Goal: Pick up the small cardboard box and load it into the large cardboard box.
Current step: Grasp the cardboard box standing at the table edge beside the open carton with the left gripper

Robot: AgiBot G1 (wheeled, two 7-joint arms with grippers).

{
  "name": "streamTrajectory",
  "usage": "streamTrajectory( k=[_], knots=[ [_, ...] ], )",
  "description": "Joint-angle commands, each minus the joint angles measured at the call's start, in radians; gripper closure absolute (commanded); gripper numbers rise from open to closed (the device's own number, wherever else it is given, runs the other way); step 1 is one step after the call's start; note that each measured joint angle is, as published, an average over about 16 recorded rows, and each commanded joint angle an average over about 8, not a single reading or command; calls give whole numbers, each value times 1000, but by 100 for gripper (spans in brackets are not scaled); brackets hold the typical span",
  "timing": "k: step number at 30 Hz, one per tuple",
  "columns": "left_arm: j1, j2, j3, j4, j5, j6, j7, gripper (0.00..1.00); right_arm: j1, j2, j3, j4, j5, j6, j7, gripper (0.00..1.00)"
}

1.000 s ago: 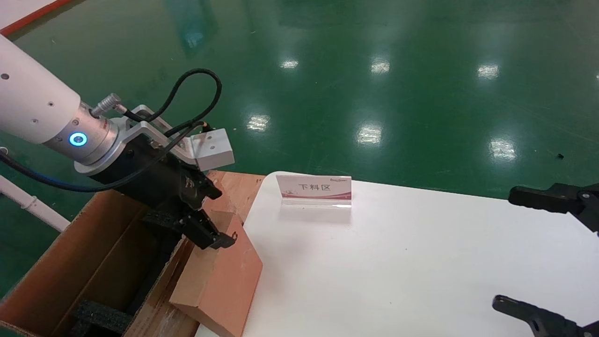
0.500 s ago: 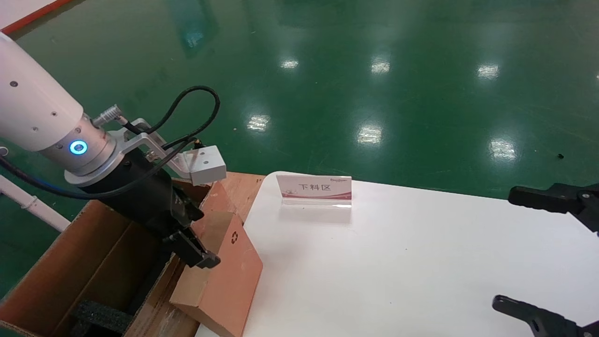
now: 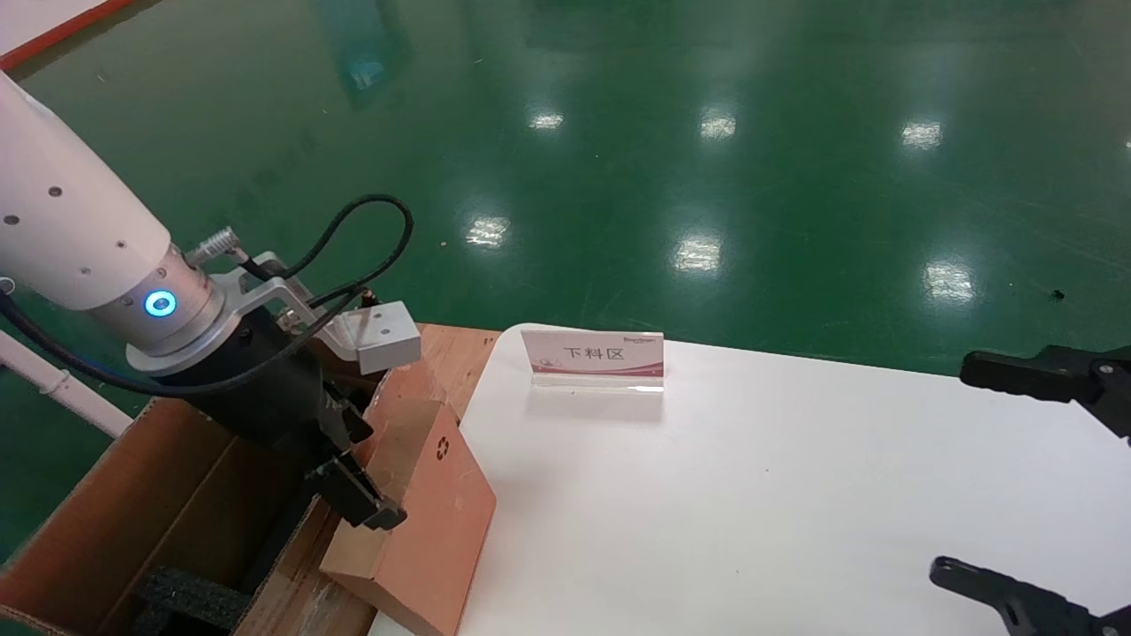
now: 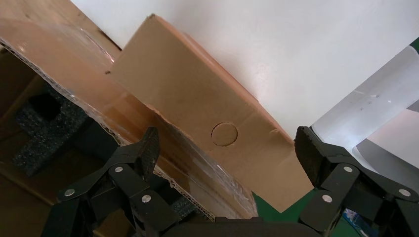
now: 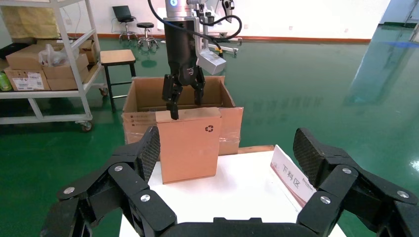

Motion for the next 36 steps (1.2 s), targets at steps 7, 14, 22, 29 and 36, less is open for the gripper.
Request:
streamTrajectory(
  k=[7,14,22,29,36],
  knots=[
    [22,0,24,0,-8,-30,-2,0,0,0,-1,0,0,0,0,0],
    [47,1,40,1,7,-56,-2,0,0,0,-1,0,1,0,-1,0],
    [65,-2,56,2,34,-72,0,0,0,1,-1,0,1,1,-1,0],
    [69,-3,61,4,41,-76,5,19,0,1,-1,0,1,1,-1,38],
    [69,-3,60,4,40,-75,4,100,0,1,-2,0,1,1,-1,100]
  ],
)
